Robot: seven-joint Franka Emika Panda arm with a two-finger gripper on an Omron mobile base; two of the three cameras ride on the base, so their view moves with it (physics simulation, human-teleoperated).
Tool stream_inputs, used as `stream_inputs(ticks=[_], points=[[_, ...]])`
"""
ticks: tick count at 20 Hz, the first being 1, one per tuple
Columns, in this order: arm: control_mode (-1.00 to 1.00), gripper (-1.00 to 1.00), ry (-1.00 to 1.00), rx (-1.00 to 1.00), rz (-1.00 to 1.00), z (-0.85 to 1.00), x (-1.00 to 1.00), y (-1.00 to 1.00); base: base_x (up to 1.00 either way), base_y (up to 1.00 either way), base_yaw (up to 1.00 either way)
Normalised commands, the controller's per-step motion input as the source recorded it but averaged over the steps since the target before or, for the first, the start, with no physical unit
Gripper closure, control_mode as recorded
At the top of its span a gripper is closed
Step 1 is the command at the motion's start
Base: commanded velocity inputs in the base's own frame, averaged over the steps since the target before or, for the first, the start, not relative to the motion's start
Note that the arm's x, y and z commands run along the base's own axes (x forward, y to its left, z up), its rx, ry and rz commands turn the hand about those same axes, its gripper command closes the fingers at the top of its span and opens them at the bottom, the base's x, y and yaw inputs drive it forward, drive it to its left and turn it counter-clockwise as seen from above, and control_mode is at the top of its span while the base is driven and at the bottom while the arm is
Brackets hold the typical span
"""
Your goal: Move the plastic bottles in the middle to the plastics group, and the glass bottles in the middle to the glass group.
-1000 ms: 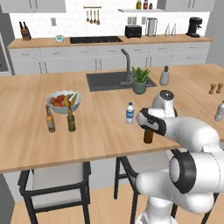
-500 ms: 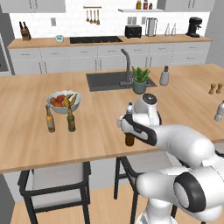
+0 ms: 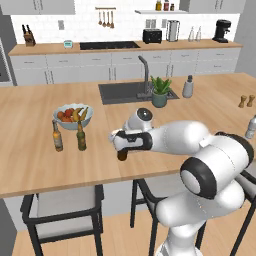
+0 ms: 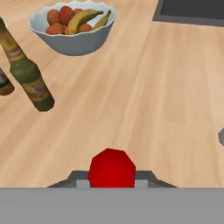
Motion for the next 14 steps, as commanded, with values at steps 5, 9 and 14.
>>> stream_inputs(ticks=[5,9,14], points=[[-1.0,1.0,-0.02,0.12,0.16,0.0,0.31,0.55,0.0,0.0,0.0],[-1.0,1.0,0.07,0.0,0.13,-0.02,0.36,0.5,0.0,0.0,0.0],[-1.0,1.0,0.14,-0.1,0.02,0.1,0.34,0.38,0.0,0.0,0.0]])
